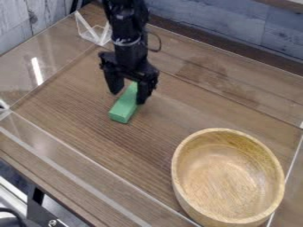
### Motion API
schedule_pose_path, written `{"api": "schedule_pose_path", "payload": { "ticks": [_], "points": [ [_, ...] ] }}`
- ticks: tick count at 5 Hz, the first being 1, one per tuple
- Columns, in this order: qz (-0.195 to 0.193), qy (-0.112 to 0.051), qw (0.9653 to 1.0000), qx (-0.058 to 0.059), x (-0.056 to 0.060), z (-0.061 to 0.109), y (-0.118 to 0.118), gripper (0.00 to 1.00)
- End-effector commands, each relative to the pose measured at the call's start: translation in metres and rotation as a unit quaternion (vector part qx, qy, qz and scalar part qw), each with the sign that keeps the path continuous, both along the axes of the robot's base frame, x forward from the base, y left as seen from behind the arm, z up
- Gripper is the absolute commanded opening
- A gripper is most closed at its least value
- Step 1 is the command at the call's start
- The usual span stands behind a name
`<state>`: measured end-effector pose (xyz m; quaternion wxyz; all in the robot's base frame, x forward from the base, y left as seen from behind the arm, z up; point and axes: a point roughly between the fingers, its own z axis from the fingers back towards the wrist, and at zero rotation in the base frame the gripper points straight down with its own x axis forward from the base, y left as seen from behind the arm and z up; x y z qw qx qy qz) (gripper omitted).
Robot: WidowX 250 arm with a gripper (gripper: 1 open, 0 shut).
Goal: Put green stick into wooden bowl
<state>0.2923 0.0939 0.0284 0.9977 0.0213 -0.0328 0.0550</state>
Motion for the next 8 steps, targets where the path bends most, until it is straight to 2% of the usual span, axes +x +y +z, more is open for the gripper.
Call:
{"api": "schedule_pose_path", "payload": {
  "ticks": [1,5,7,8],
  "points": [
    [0.003,-0.012,0.9999,0.011,0.001,0.002,0.006,0.00],
    [0.029,0.016,0.9994,-0.005,-0.009,0.014,-0.001,0.00],
    [0.046,0.019,0.9987,-0.013,-0.009,0.035,-0.007,0.00],
    [0.052,0.012,0.9984,-0.020,-0.007,0.053,-0.018,0.00]
  ]
}}
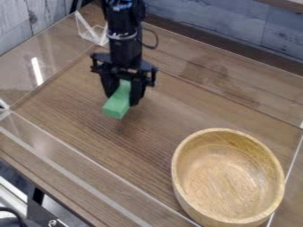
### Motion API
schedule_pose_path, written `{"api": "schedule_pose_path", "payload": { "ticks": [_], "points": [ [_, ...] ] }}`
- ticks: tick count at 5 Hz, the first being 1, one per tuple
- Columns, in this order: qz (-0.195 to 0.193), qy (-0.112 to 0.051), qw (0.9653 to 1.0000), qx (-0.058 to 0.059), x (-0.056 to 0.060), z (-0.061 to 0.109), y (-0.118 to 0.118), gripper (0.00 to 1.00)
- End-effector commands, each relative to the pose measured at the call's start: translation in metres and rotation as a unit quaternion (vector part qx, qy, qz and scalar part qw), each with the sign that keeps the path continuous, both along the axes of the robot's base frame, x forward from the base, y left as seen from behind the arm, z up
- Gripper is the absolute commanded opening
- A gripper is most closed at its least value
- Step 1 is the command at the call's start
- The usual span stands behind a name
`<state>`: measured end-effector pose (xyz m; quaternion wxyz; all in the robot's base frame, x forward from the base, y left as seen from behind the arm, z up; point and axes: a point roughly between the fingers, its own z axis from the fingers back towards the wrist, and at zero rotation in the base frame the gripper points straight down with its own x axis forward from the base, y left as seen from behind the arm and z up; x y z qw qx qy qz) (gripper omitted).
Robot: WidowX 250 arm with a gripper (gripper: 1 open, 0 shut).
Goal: Put green stick into wooden bowl
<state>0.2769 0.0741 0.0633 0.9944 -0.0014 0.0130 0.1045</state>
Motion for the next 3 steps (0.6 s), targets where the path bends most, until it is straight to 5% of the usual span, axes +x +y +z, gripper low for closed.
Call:
{"api": "schedule_pose_path", "payload": {
  "ticks": [1,3],
  "points": [
    [0.007,-0.037,0.9993,-0.001,0.008,0.035,-0.022,0.00],
    [-0.023,-0.027,0.9992,-0.017,-0.011,0.041,-0.076,0.00]
  ]
}}
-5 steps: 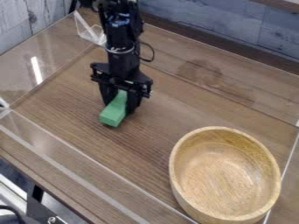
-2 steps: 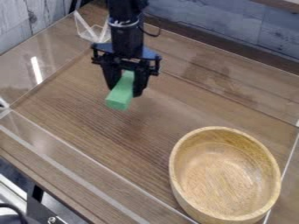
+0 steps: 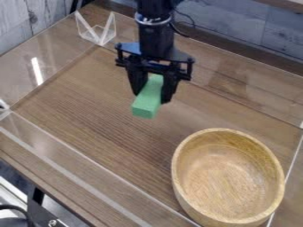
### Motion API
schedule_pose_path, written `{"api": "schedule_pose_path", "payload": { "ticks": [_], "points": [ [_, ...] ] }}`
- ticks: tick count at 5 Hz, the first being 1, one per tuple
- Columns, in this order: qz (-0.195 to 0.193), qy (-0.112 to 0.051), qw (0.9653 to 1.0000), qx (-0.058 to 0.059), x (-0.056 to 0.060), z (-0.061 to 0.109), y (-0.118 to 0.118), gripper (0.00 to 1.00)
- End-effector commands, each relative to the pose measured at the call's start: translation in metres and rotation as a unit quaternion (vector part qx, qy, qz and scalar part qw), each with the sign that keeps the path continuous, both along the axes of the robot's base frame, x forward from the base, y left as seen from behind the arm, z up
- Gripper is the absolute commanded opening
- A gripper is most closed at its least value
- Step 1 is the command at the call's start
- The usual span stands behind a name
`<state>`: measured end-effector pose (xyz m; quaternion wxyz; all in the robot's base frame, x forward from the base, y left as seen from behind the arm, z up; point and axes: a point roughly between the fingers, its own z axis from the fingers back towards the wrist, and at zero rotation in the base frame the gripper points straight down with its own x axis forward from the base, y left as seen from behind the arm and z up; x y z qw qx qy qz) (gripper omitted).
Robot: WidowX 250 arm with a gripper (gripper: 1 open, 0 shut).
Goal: Put green stick into wooden bowl
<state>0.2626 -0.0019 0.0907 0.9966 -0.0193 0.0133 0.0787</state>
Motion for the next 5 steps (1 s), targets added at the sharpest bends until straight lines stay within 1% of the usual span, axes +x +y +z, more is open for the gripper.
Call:
{"api": "schedule_pose_path", "payload": {
  "ticks": [1,2,3,4,5],
  "points": [
    [-0.016,-0.022,0.9996,-0.006,-0.006,0.013,-0.029,0.00],
    [-0.027,-0.019,0.9994,-0.010,-0.016,0.009,-0.059,0.00],
    [-0.036,-0.019,0.9991,-0.013,-0.023,0.000,-0.086,0.00],
    [-0.051,-0.018,0.9984,-0.018,-0.031,-0.008,-0.104,0.00],
    [-0.051,-0.019,0.9982,-0.022,-0.038,-0.017,-0.118,0.00]
  ]
}}
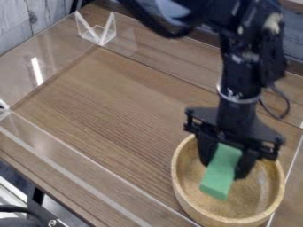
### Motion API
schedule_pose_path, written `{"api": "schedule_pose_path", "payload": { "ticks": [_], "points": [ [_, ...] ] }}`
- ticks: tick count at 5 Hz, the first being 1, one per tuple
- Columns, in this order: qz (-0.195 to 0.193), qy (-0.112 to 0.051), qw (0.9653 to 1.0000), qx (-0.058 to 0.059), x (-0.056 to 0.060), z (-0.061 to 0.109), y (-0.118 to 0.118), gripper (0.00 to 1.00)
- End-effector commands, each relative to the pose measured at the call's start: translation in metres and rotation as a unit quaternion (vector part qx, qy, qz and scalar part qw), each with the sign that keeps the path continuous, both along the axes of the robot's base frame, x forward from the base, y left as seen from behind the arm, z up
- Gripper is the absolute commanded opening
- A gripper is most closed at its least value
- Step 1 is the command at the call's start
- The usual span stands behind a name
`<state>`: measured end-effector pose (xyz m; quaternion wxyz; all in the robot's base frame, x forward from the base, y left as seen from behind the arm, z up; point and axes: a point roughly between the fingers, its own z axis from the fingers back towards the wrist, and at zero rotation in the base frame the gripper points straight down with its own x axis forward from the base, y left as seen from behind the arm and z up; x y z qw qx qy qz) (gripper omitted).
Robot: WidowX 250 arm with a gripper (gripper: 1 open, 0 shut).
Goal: Put green stick into wooden bowl
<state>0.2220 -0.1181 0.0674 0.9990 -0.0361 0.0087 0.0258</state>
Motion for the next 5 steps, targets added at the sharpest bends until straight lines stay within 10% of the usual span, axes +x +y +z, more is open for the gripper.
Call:
{"api": "schedule_pose_path", "payload": {
  "ticks": [1,5],
  "points": [
    [0.007,-0.018,0.9998,-0.011,0.002,-0.003,-0.008,0.00],
    [0.016,-0.030,0.9990,-0.028,0.010,0.000,0.010,0.00]
  ]
}}
